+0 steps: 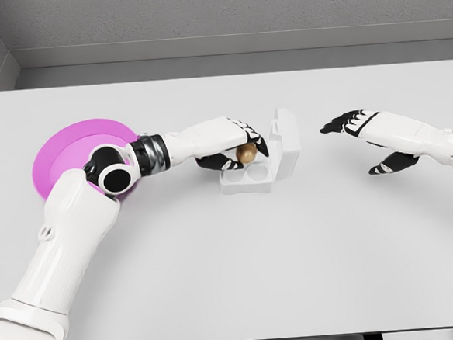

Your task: Pack egg into the box and close the box lid

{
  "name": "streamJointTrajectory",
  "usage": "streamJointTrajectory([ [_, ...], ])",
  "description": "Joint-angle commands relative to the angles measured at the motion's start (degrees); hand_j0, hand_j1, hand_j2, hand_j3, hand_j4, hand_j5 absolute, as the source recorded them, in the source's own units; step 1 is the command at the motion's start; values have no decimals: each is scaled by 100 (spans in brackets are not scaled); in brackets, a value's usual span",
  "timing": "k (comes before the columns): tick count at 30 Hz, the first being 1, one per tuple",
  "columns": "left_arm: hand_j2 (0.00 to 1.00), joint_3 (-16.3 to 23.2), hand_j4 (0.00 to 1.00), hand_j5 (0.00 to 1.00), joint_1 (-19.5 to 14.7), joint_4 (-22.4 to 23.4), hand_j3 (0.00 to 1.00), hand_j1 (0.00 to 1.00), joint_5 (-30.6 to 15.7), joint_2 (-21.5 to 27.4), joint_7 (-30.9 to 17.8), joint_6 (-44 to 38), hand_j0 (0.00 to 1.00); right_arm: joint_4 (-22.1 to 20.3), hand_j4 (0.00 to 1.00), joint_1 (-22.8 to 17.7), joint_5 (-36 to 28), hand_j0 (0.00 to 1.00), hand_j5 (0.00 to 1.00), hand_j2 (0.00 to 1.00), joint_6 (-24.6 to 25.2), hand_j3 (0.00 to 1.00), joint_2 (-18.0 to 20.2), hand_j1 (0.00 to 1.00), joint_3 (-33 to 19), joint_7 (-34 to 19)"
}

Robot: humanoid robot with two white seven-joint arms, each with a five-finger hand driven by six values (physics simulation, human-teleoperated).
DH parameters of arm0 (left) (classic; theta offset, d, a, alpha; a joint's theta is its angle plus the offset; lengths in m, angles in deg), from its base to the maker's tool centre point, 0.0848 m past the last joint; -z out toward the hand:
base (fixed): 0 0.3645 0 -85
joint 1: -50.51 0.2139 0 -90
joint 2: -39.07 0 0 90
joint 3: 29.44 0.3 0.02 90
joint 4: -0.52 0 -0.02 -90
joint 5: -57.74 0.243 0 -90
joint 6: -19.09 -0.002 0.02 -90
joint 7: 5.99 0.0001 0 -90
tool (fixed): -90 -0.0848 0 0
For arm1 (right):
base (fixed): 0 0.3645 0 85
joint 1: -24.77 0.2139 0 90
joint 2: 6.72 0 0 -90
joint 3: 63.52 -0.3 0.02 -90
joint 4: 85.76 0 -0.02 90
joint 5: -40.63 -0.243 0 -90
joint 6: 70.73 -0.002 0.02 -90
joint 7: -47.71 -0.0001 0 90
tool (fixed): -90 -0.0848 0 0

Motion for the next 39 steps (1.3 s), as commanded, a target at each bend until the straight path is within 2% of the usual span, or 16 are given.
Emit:
streamJointTrajectory([
  [1, 64, -6, 64, 64, 0, -4, 64, 64, -48, 4, 4, -17, 64, 0, 100, 0, -37, 100, 100, 100, 6, 100, 6, 100, -5, 7],
  [27, 74, -102, 74, 74, 35, -22, 74, 74, -56, 39, 4, -17, 74, 0, 100, -18, -37, 100, 100, 100, 6, 100, 6, 100, -5, 7],
  [30, 76, -383, 76, 76, 44, -100, 76, 76, -65, 144, 4, -17, 76, -9, 100, -18, -37, 100, 100, 100, 6, 100, 6, 100, -5, 7],
  [32, 86, -770, 86, 86, 184, -382, 86, 86, -74, 452, 4, -17, 86, -9, 100, -18, -37, 100, 100, 100, 6, 100, 6, 100, -5, 7],
  [33, 91, -911, 91, 91, 299, -514, 91, 91, -232, 662, 4, -17, 91, -9, 100, -18, -37, 100, 100, 100, 6, 100, 6, 100, -5, 7],
  [36, 99, -1060, 99, 99, 404, -716, 99, 99, -1058, 1409, 4, -17, 99, -18, 100, -18, -37, 100, 100, 100, 6, 100, 6, 100, -5, 7],
  [39, 100, -1745, 100, 100, 1019, -1436, 100, 100, -1612, 1955, 4, -17, 100, -176, 100, -26, -37, 100, 100, 100, 6, 100, -2, 100, 4, 15],
])
